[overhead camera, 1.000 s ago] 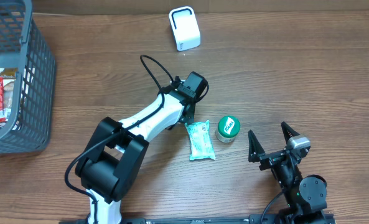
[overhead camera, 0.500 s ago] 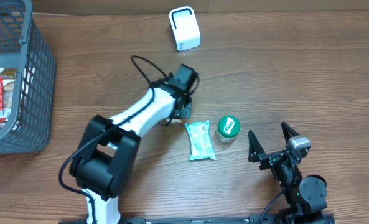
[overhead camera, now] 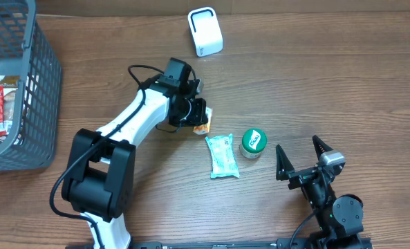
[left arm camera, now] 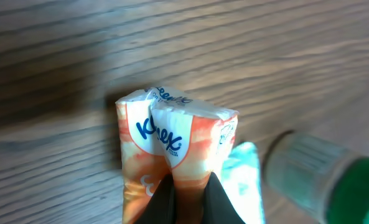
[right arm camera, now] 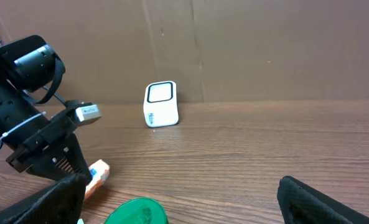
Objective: Scan the item barcode
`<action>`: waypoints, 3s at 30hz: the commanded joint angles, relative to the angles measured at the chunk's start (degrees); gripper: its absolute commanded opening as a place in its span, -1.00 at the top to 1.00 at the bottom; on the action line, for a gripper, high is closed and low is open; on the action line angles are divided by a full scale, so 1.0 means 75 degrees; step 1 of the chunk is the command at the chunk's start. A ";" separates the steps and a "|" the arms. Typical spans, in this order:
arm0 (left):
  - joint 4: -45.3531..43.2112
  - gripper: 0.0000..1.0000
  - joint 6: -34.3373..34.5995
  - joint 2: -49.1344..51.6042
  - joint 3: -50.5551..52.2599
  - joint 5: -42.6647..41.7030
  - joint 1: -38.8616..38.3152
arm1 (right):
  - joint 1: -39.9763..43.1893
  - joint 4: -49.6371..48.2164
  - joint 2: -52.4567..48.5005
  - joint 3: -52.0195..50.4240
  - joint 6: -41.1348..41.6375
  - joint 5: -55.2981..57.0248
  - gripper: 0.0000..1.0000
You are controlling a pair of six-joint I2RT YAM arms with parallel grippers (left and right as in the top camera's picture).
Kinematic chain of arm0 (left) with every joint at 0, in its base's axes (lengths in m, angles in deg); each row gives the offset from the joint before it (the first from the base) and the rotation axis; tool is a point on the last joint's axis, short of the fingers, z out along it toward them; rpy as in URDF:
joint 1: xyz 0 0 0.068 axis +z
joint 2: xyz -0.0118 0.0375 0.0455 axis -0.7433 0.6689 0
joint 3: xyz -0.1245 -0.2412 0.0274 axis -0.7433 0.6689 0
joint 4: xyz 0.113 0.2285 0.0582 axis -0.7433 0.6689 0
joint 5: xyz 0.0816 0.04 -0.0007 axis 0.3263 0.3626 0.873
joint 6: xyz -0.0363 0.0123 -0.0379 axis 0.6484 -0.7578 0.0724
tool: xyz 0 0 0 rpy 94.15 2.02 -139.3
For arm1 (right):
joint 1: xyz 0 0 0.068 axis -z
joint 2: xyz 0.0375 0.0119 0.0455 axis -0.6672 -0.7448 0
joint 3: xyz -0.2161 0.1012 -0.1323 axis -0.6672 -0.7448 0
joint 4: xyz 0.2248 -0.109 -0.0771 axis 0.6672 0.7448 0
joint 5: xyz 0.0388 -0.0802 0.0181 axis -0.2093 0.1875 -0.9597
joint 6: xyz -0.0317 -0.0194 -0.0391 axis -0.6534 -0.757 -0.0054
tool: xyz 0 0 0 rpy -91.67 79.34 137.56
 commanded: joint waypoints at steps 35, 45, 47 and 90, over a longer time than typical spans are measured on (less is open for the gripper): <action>-0.3786 0.85 0.1230 0.0414 0.1842 -0.3611 0.1081 | 0.0044 -0.0015 0.0015 -0.0082 -0.0029 0.0047 -1.00; -0.3494 0.69 0.0930 0.0417 0.1845 -0.3328 0.1343 | 0.0044 -0.0017 0.0015 -0.0082 -0.0029 0.0047 -1.00; -0.3293 0.69 0.0781 0.0417 0.1848 -0.3016 0.1341 | 0.0044 -0.0017 0.0015 -0.0082 -0.0029 0.0047 -1.00; -0.2218 0.42 0.0924 -0.0312 0.0895 0.4427 -0.1990 | 0.0044 -0.0017 0.0015 -0.0082 -0.0029 0.0047 -1.00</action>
